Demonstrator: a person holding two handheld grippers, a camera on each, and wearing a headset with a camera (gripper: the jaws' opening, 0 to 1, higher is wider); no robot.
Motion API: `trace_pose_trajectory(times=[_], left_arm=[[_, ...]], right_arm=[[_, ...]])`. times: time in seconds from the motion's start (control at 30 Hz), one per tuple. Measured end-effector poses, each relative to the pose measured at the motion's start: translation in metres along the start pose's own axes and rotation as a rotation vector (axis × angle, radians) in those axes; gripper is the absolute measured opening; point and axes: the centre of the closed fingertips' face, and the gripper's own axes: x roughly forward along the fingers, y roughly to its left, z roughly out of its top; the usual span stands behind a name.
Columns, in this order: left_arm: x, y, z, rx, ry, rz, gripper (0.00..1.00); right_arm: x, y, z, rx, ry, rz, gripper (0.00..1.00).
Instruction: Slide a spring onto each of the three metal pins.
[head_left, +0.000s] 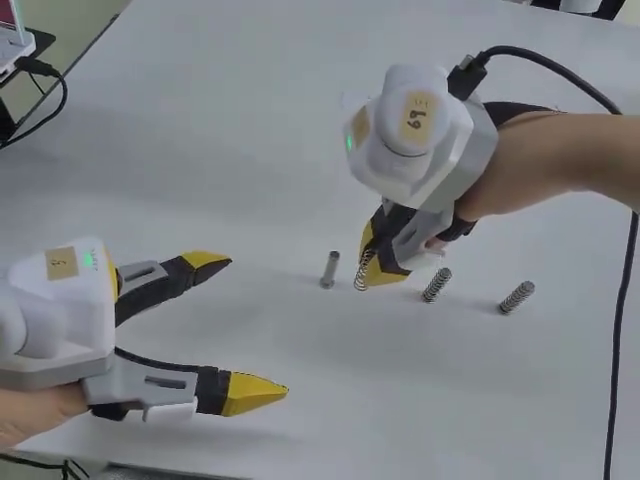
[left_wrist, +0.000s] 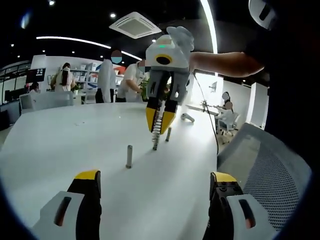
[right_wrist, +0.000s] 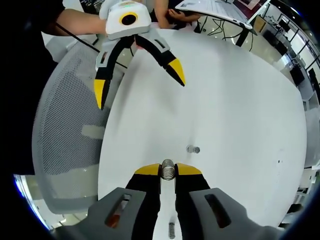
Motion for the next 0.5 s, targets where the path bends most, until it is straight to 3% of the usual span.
trace_pose_trajectory(times=[0.5], left_arm=[[-0.005,-0.002,-0.004,-0.022,0.001,-0.008,0.90]], right_arm=[[-0.009,-0.018,0.009,0.032,-0.023,-0.022,0.07]])
